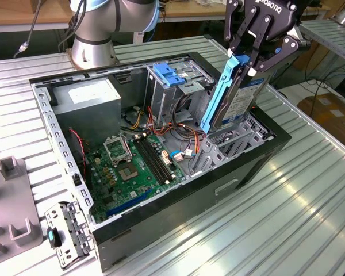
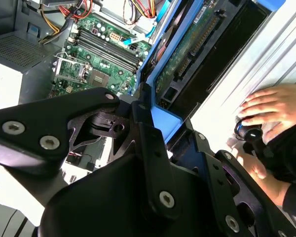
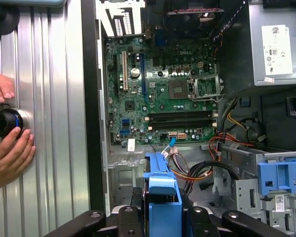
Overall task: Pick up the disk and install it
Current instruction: 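Insert the disk into the insertion slot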
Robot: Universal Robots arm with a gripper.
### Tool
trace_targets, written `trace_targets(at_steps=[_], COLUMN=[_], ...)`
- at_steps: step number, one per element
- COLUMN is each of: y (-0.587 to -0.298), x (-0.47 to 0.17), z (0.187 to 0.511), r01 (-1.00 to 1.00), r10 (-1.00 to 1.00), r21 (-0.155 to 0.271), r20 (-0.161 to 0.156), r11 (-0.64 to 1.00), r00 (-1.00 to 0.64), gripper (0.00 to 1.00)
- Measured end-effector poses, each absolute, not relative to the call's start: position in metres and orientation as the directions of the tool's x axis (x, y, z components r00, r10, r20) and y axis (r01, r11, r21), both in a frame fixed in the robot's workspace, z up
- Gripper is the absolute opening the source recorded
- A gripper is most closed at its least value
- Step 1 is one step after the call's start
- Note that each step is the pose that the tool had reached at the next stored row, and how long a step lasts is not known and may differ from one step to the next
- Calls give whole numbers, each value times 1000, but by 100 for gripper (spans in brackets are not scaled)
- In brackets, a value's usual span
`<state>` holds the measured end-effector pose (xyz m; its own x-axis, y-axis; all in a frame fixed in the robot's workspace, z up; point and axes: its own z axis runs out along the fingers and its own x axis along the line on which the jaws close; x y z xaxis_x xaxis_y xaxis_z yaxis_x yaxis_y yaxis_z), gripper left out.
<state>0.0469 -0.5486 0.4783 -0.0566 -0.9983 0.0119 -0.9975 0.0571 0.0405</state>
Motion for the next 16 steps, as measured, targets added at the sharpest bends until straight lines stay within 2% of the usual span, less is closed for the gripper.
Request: trace_targets(at_steps=[16], y=[-549], x=[49], z=[474], r01=[-998], r10=[-998], r21=[40], r20=[12], r11=[57], r00=[-57], gripper=[37])
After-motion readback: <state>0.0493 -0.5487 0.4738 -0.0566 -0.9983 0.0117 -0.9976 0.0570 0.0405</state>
